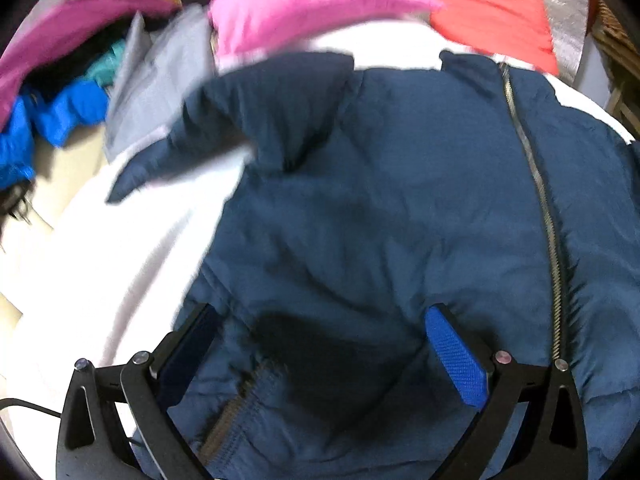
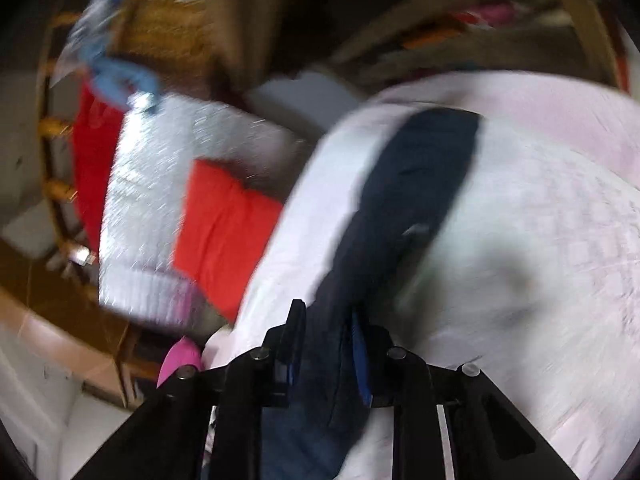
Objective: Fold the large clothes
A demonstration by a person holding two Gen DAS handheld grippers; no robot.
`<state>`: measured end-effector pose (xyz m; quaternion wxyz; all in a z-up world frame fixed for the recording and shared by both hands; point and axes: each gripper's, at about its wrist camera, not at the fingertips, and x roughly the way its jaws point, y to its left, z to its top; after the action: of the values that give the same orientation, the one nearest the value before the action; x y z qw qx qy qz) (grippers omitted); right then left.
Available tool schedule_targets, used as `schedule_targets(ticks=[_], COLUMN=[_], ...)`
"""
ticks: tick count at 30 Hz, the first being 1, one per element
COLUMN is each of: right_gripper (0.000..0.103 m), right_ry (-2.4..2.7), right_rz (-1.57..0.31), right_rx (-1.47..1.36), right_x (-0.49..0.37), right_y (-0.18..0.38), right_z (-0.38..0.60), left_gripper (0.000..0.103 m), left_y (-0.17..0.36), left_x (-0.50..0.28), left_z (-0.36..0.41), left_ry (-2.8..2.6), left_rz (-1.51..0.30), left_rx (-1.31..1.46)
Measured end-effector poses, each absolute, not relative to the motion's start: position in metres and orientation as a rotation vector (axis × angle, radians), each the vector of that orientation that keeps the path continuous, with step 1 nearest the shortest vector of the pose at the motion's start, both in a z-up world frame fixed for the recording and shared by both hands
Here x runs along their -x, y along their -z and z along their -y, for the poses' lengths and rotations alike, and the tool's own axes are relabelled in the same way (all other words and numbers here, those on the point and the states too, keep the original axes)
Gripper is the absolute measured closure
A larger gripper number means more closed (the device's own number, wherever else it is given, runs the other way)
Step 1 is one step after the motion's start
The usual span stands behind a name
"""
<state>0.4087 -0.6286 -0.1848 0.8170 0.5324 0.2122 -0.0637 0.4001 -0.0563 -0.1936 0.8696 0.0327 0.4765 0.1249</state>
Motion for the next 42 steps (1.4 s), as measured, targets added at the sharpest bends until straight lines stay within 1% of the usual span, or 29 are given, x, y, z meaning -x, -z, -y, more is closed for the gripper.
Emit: schedule_targets(ticks=[4,8,12,14,17,20,21,22,23,24,25,26,29,31,32,34,37,38,39,41,42], right_gripper=[0.079,0.079,0.079,0.076,0.076,0.076,0.074,0.071,0.056,0.036,0.029,0.027,0.027,0.027,0.027,0.027,0.027,0.031,0.038,0.049,0.051], right_ry=[0.021,-0.087,-0.171,-0.215,-0.285,-0.306,-0.300,-0.292,-0.281,-0.275,-0.269,-0.255,-0.162,-0.071,-0.029,-0.022,-0.054,-0.027,0.022,0.075,0.082], right_rz=[-0.450,-0.475,-0.545,-0.583,-0.653,-0.701,-0.698,-0.688,-0.670,-0.656,-0.620,-0.594,-0.544,-0.516,-0.524,-0.633,-0.685,-0.713,-0.737,-0.765,-0.771], right_rx=[-1.079,-1.032,-0.987,-0.975,-0.972,-0.971,-0.971,-0.978,-1.005,-1.025,-1.062,-1.080,-1.167,-1.269,-1.316,-1.386,-1.480,-1.457,-1.417,-1.388,-1.408], right_x=[-0.412,-0.415,-0.418,-0.415,-0.417,-0.412,-0.402,-0.395,-0.384,-0.379,-0.365,-0.356,-0.329,-0.311,-0.306,-0.313,-0.316,-0.318,-0.318,-0.319,-0.319], right_y=[0.152,0.134,0.137,0.143,0.156,0.165,0.166,0.164,0.162,0.159,0.157,0.154,0.156,0.170,0.179,0.200,0.220,0.221,0.221,0.224,0.227], right_z=[0.578,0.513,0.454,0.423,0.386,0.365,0.363,0.364,0.369,0.371,0.379,0.385,0.409,0.430,0.441,0.452,0.455,0.456,0.458,0.462,0.467], left_gripper=[0.000,0.000,0.000,0.000,0.000,0.000,0.000,0.000,0.000,0.000,0.000,0.000,0.000,0.000,0.000,0.000,0.000,0.000,0.000,0.000,0.000], left_y=[0.175,0.171,0.168,0.169,0.171,0.170,0.169,0.168,0.167,0.166,0.165,0.164,0.163,0.164,0.163,0.162,0.155,0.152,0.148,0.136,0.131], left_x=[-0.394,-0.391,-0.383,-0.384,-0.389,-0.390,-0.390,-0.390,-0.389,-0.388,-0.388,-0.387,-0.384,-0.382,-0.380,-0.376,-0.367,-0.365,-0.366,-0.375,-0.378], left_z=[0.062,0.061,0.059,0.056,0.052,0.049,0.048,0.049,0.050,0.052,0.055,0.058,0.072,0.082,0.089,0.100,0.112,0.120,0.127,0.150,0.161], left_ry=[-0.265,-0.271,-0.283,-0.283,-0.280,-0.272,-0.267,-0.262,-0.255,-0.246,-0.236,-0.225,-0.191,-0.159,-0.142,-0.112,-0.076,-0.070,-0.060,-0.007,0.003], left_rz=[-0.917,-0.900,-0.871,-0.861,-0.860,-0.861,-0.858,-0.853,-0.846,-0.840,-0.836,-0.832,-0.814,-0.809,-0.799,-0.783,-0.723,-0.702,-0.696,-0.701,-0.700], left_rx=[-0.053,-0.035,-0.040,-0.038,-0.031,-0.018,-0.016,-0.015,-0.015,-0.017,-0.021,-0.030,-0.064,-0.091,-0.111,-0.148,-0.181,-0.199,-0.205,-0.213,-0.224])
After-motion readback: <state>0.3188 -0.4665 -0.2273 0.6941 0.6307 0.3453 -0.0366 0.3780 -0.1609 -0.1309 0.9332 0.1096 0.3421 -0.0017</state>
